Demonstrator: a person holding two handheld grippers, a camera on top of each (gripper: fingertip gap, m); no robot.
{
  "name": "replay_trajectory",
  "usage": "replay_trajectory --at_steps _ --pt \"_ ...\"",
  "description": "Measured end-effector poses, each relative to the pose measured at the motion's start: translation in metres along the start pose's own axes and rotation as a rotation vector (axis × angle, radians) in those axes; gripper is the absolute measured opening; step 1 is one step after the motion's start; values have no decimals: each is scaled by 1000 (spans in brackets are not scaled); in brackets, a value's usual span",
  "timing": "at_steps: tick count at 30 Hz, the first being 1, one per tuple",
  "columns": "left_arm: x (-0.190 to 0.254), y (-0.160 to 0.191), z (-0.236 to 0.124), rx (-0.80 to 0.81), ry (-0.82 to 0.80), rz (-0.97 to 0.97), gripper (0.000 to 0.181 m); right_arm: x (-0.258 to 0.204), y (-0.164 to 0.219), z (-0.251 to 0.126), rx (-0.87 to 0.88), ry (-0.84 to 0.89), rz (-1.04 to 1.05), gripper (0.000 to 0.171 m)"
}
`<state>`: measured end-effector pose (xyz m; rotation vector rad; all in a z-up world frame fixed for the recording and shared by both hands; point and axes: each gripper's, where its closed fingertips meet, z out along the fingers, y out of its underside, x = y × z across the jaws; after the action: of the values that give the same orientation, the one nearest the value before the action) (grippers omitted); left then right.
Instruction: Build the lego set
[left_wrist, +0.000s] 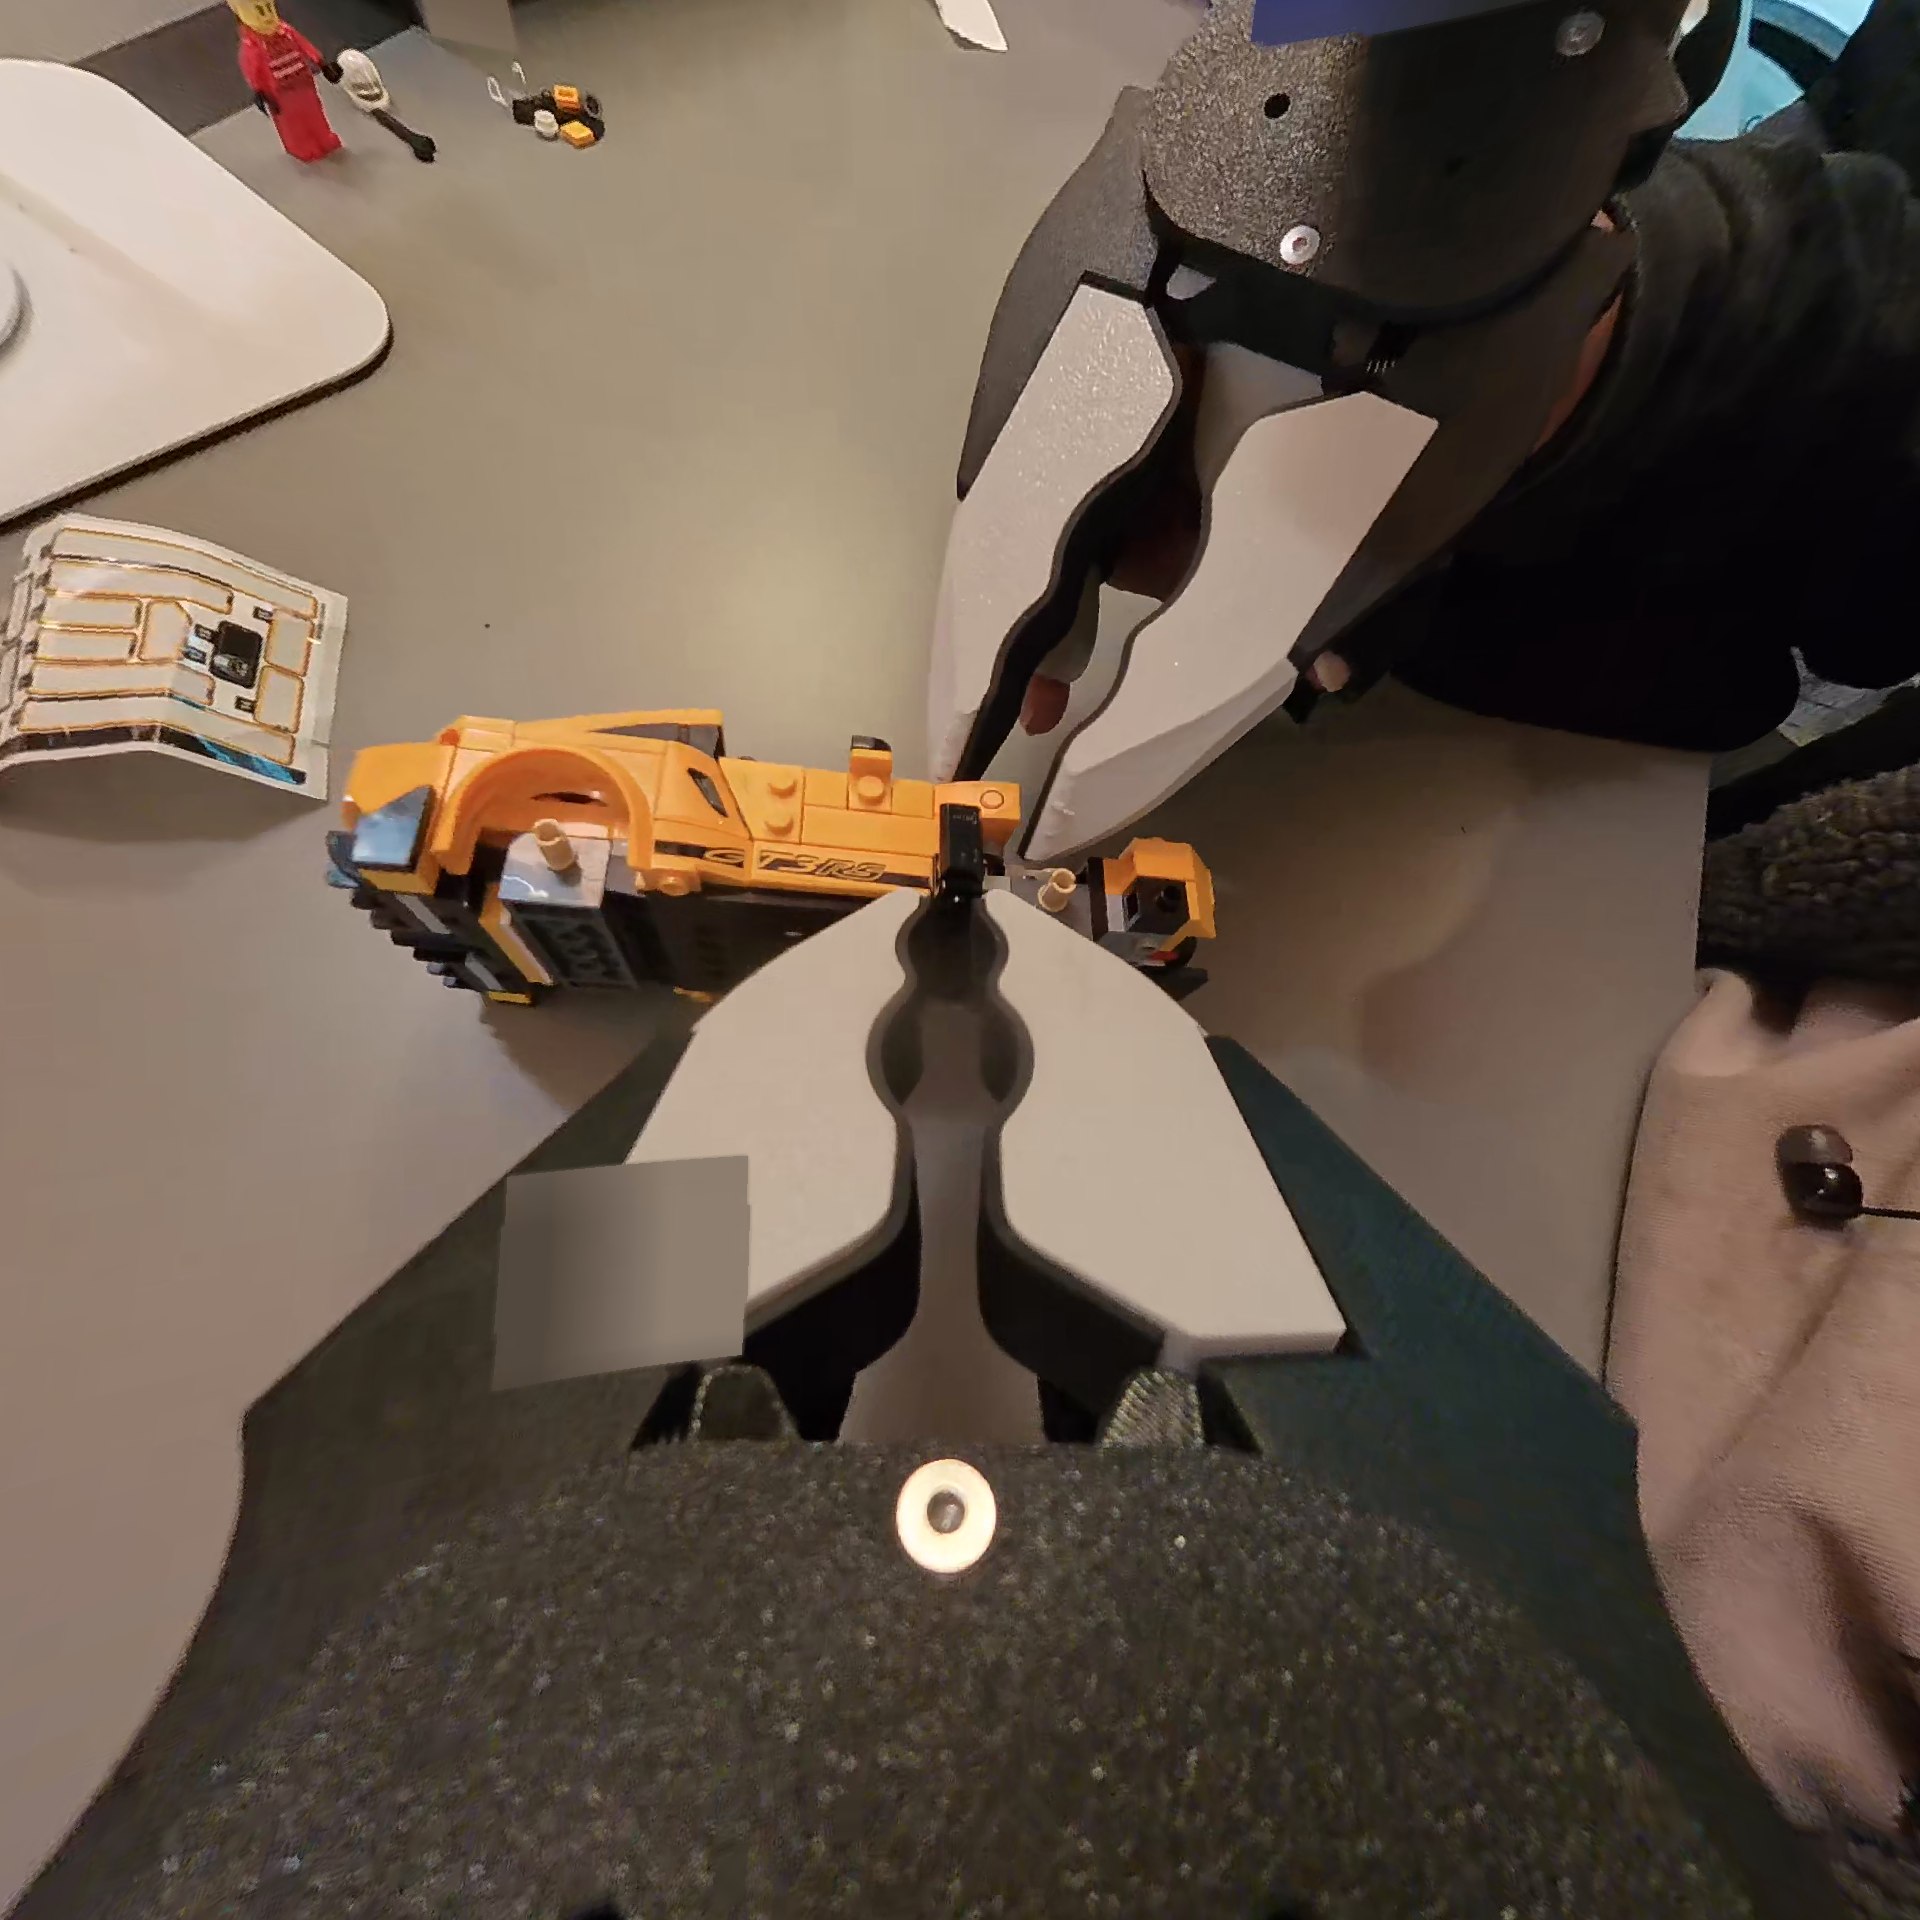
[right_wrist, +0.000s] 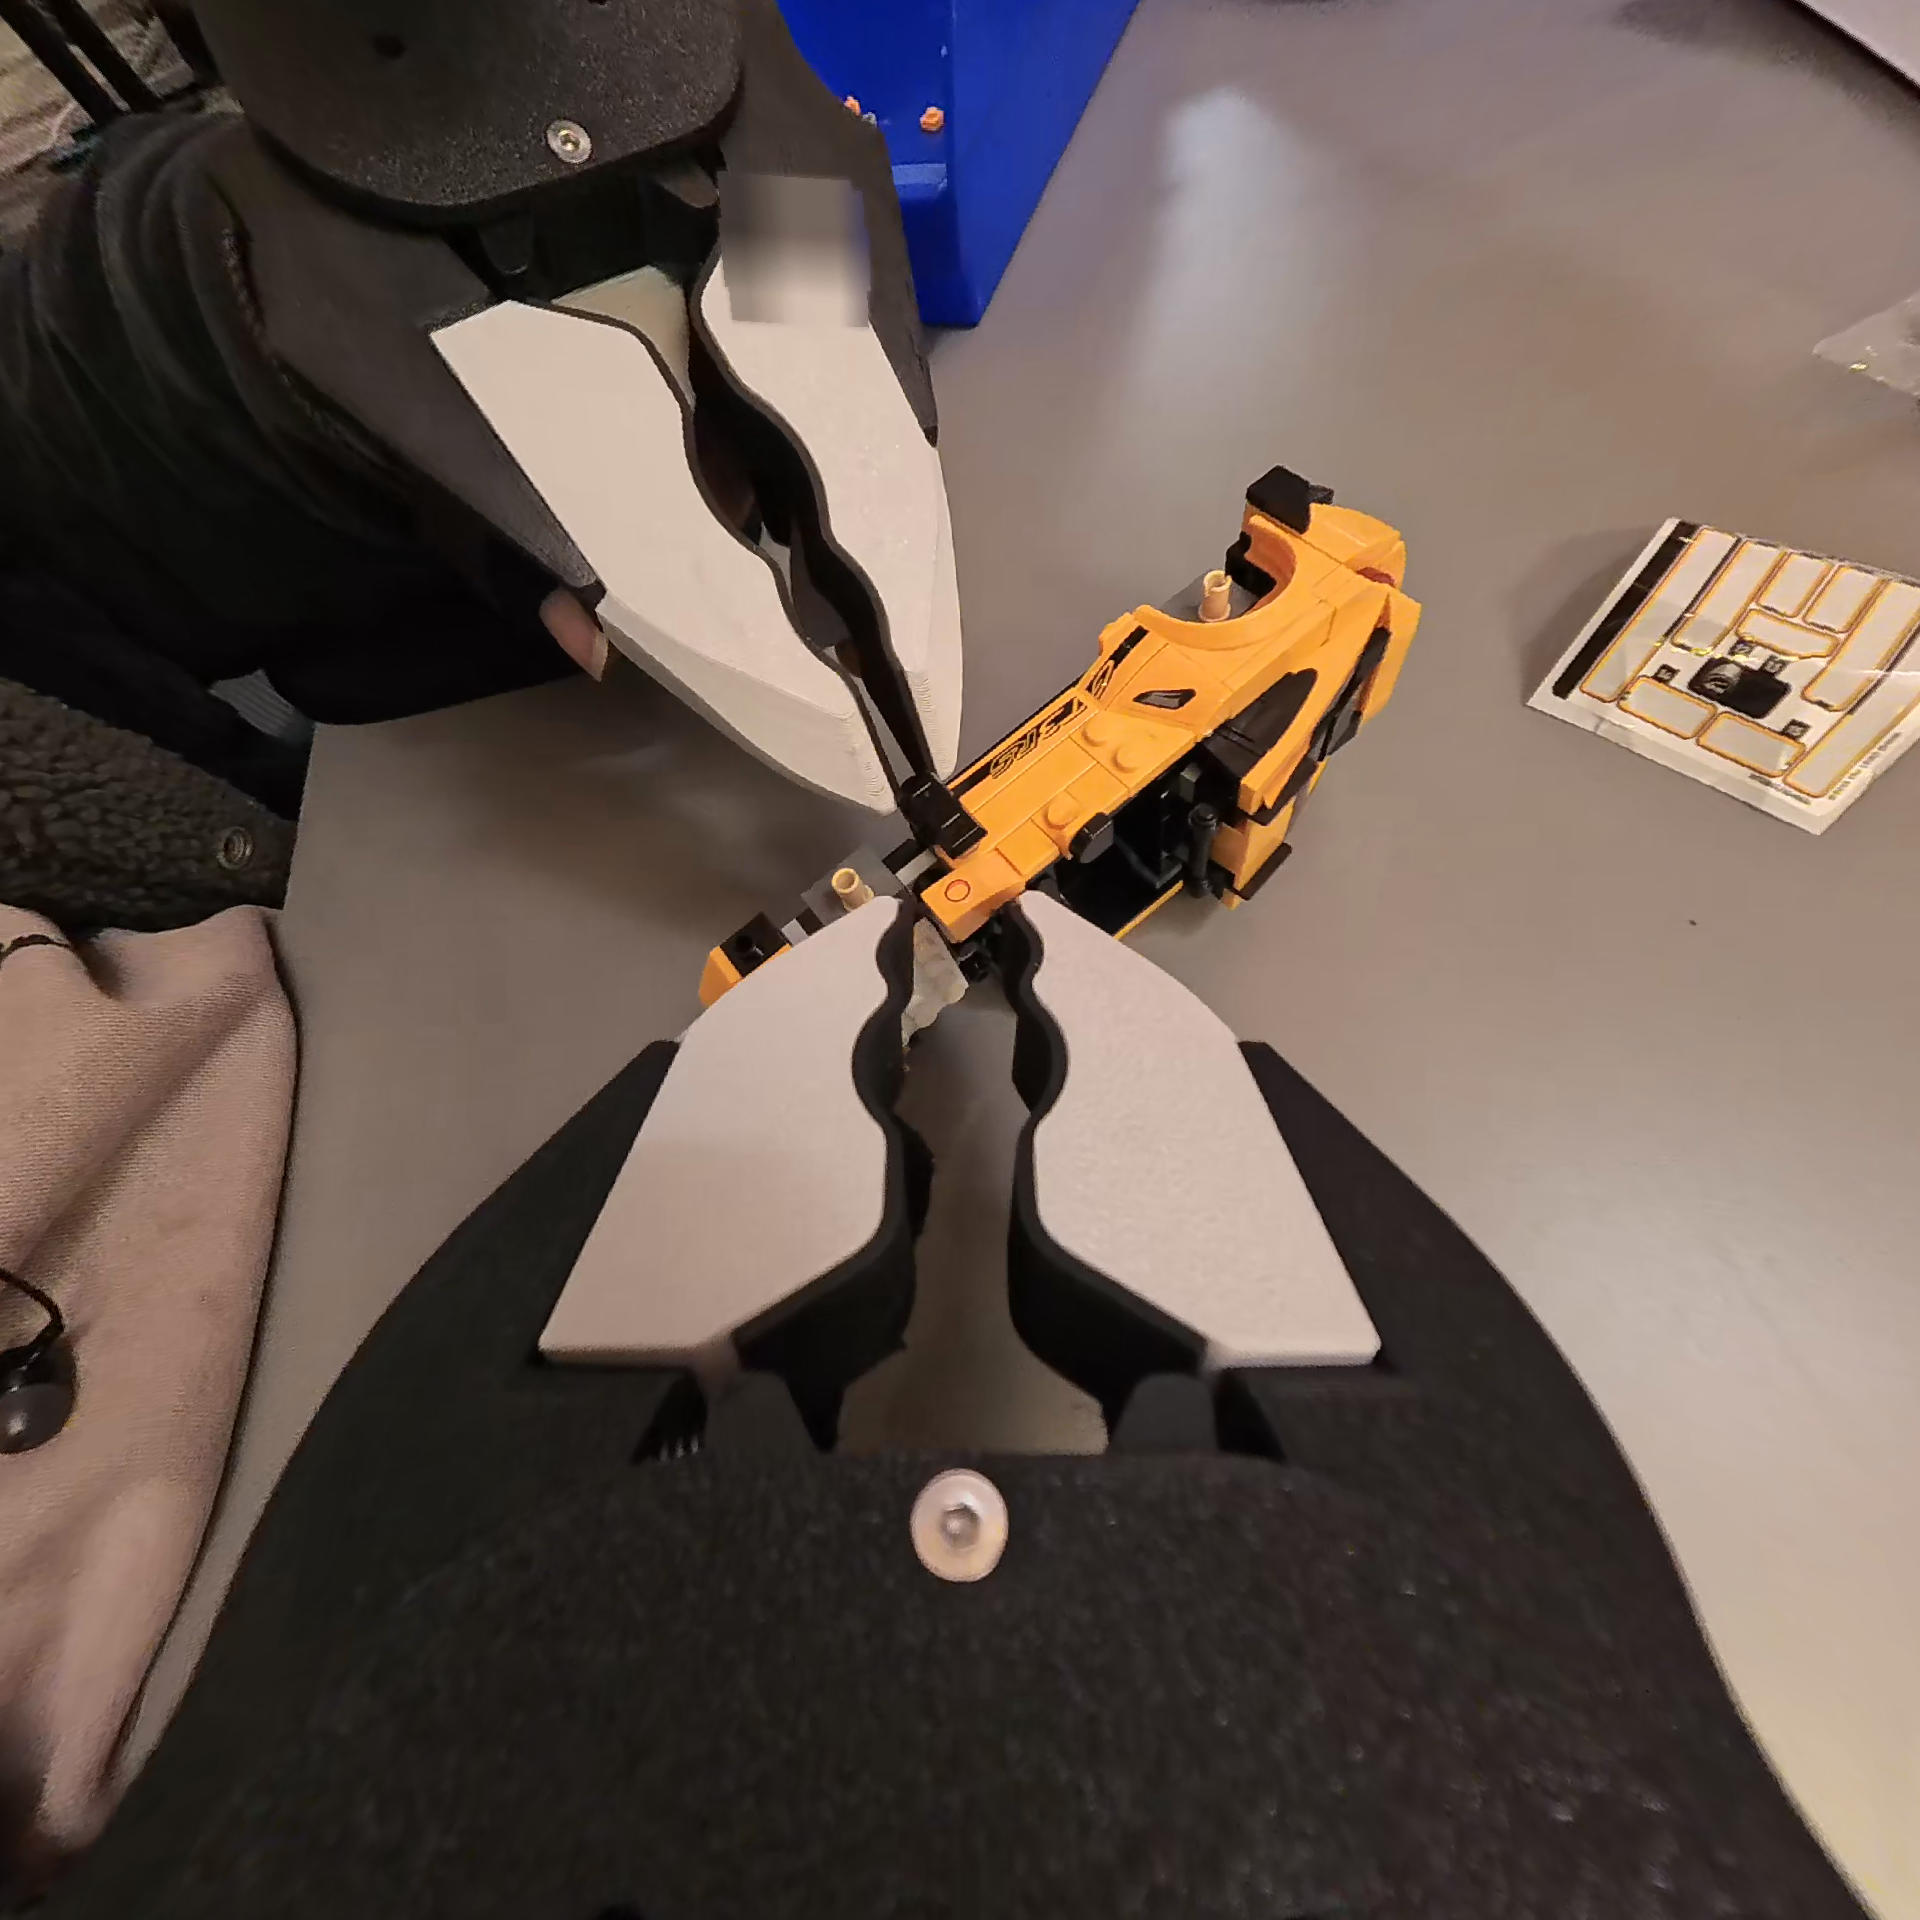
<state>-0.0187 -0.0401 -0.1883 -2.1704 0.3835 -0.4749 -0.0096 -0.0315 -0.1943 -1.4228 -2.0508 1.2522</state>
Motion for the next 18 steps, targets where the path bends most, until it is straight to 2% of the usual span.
replay_trajectory --at_steps 14,18 --pt "0 0 2 -24 -8 -25 4 7 -3 -15 -44 22 -103 16" --pt "0 -2 2 -31 -7 -23 4 11 -9 -16 -71 57 -241 15"
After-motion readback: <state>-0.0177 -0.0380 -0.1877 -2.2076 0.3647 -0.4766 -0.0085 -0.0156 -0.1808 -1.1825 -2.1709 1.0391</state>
